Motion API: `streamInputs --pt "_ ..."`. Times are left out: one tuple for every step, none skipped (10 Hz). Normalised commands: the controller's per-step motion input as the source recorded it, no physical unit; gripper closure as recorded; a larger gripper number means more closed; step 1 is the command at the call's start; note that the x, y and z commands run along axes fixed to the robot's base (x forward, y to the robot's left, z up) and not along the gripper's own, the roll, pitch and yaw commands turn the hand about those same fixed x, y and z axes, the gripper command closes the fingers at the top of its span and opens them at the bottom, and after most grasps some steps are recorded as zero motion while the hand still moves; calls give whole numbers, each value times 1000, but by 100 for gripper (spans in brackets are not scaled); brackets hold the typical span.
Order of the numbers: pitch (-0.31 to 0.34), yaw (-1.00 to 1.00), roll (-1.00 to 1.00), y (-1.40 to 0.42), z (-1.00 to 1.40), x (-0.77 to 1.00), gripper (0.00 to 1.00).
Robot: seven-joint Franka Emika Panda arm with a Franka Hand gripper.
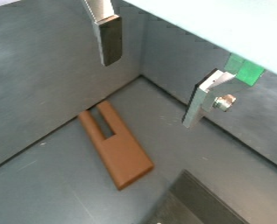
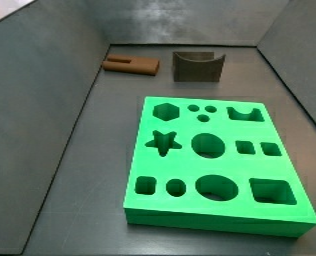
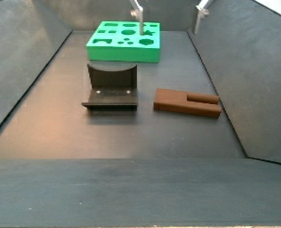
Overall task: Pick up the square-circle object. Move up. Place the square-circle object on the fixture. Regrasp the square-circle object. Rotate the square-circle object. Move to above the board. Insert the square-circle object.
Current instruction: Pick up the square-circle object.
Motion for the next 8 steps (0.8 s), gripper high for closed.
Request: streamInputs --pt "17 1000 0 0 -677 0 0" --pt "11 1000 0 0 -683 0 0" --pt "0 1000 17 0 -740 0 0" --pt "0 1000 93 0 -809 -86 0" --pt "-34 1000 97 0 -871 -143 0" --pt "-27 1000 54 0 -811 -111 0" --pt "0 1000 59 0 -800 -69 0" --pt "0 997 90 -120 -711 -120 0"
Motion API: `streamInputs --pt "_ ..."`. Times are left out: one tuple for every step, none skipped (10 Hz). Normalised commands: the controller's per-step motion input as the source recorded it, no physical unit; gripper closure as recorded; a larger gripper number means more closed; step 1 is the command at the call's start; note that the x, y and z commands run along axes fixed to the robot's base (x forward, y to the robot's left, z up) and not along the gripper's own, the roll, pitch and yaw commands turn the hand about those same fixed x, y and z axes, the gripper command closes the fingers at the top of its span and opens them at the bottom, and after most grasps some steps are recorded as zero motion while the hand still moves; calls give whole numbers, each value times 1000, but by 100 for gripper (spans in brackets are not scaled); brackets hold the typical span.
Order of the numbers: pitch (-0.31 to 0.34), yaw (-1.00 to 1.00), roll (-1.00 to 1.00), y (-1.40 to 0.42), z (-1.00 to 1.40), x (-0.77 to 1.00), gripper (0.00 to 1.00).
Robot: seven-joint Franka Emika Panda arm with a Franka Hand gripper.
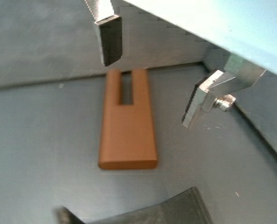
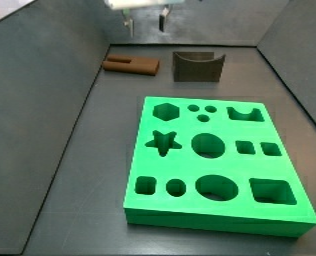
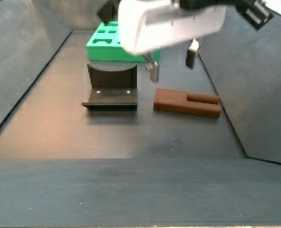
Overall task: Pick up the square-circle object. Move up. Place the square-circle object on the fixture. Regrasp the square-circle object. Rotate the square-circle object. Move to above the board. Insert the square-circle object.
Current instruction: Pick up the square-circle object.
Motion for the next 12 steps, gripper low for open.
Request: streamInputs --pt "-4 966 129 -80 -720 -223 0" --pt "-16 957 161 -66 -680 -229 0" --pt "-54 980 109 -117 -597 -237 0" --pt "-53 943 99 -180 -543 -254 0" --pt "-83 931 100 -191 -480 -294 0" --pt "-79 886 127 -166 -363 -303 0" --pt "-54 577 180 0 -317 -191 0" --pt "-44 454 191 0 -254 -146 0" --pt "-37 414 149 0 -223 -120 0" --pt "-53 423 103 0 -257 -143 0" --pt "-49 366 6 0 -234 -143 0" --pt "-33 323 0 0 -234 -91 0"
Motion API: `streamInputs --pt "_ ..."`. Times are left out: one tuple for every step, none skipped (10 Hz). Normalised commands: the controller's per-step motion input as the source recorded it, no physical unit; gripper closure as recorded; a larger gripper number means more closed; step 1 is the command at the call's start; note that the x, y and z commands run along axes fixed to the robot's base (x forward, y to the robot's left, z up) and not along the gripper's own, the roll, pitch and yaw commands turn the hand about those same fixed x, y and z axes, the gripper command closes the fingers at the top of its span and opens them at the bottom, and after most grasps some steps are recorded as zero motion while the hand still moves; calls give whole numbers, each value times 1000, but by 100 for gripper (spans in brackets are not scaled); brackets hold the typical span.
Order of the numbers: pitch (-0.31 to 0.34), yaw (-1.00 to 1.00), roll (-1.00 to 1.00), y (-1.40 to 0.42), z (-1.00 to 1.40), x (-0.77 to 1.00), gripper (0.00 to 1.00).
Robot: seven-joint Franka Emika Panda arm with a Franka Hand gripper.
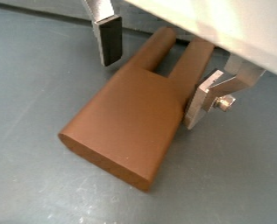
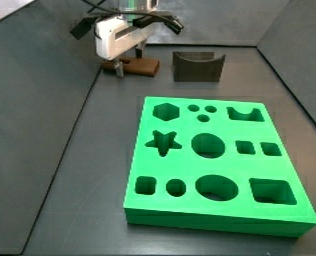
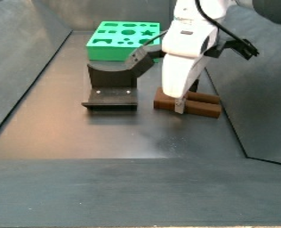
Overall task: Pick up the square-circle object. Move up. Place the square-circle object on the fixture. Regrasp the square-circle object. Rotate the square-circle object. Move to above the board. Insert the square-circle object.
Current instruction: Pick up the square-circle object.
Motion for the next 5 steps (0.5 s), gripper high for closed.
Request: streamInputs --pt "0 163 -16 0 -249 0 0" --pt "-9 17 -46 0 -134 -86 0" --pt "-1 0 3 0 0 -14 0" --pt "0 0 0 0 0 0 0" --pt "0 0 0 0 0 0 100"
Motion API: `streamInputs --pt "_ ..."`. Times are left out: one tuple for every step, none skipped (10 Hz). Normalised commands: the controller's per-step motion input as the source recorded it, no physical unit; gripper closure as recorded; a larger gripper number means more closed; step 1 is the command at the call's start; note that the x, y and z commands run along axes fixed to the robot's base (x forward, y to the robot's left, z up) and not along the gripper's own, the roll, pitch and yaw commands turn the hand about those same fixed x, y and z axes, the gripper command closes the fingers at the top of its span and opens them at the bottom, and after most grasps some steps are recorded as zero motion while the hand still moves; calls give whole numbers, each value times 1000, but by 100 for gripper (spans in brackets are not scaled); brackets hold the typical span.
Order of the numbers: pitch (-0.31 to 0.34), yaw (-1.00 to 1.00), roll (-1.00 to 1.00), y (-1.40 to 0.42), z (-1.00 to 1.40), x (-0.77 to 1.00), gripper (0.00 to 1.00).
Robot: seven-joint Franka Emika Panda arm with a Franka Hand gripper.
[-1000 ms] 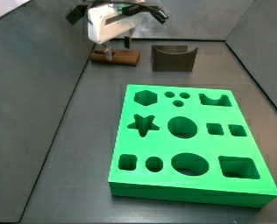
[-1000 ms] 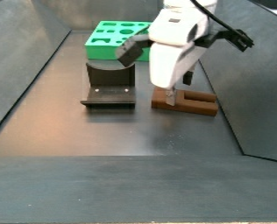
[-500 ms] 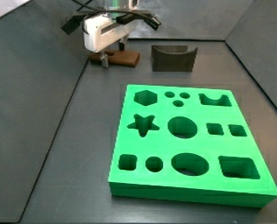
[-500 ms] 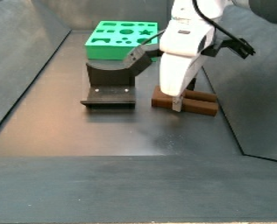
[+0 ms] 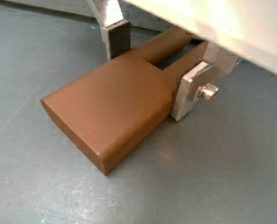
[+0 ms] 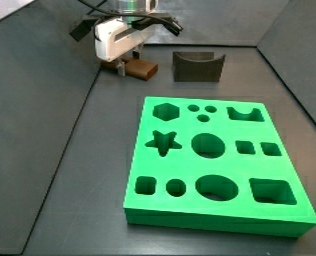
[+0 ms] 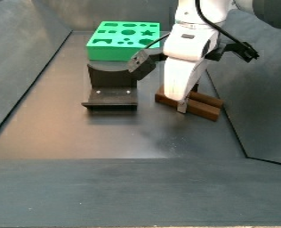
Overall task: Pick up the square-circle object. Move up. Place the square-circle object on the fixture. Regrasp the square-circle object. Rotate the square-circle object. Move to above the board. Insert the square-circle object.
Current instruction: Pick up the square-circle object.
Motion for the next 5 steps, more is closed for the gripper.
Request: streamInputs --pt "0 0 0 0 0 0 100" --pt "0 0 0 0 0 0 100" --pt "0 0 0 0 0 0 100" --pt "0 0 0 0 0 0 100" --pt "0 0 0 0 0 0 100"
